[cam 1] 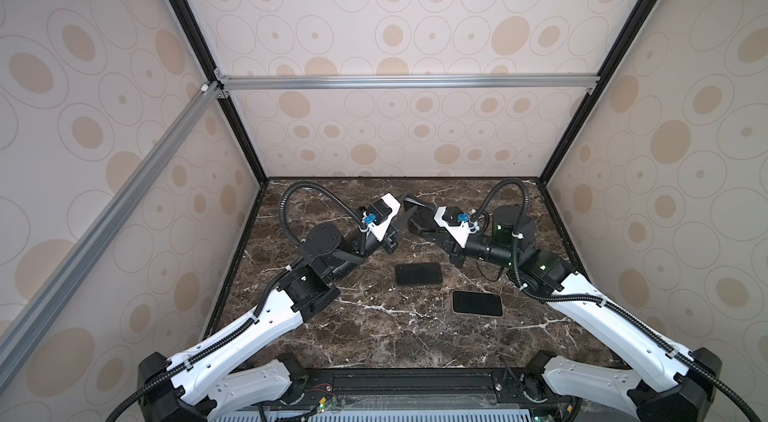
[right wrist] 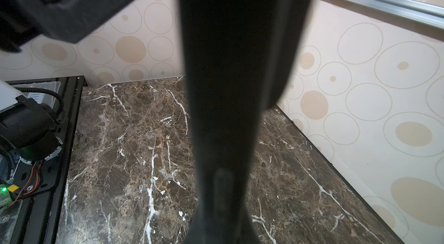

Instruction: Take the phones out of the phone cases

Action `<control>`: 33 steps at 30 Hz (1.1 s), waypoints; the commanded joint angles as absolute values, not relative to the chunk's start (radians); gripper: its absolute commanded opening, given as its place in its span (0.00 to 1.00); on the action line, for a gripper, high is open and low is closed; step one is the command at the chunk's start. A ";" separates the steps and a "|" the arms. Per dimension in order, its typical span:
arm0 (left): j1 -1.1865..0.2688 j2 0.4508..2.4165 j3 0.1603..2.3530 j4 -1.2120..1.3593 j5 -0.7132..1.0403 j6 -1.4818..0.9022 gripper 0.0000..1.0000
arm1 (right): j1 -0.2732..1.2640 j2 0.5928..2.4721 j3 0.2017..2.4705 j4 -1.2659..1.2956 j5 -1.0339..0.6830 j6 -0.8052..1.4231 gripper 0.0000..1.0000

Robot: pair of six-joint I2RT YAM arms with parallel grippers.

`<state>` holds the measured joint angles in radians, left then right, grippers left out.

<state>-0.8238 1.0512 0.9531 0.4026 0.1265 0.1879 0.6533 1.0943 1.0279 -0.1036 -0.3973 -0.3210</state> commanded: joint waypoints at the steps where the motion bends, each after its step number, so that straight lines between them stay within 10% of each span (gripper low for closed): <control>1: -0.840 1.088 0.942 0.289 0.235 0.179 0.32 | 0.677 1.073 1.073 0.015 -0.537 -0.391 0.00; 33: -0.823 1.116 0.944 0.258 0.366 0.153 0.39 | 0.680 1.036 1.053 -0.021 -0.690 -0.650 0.00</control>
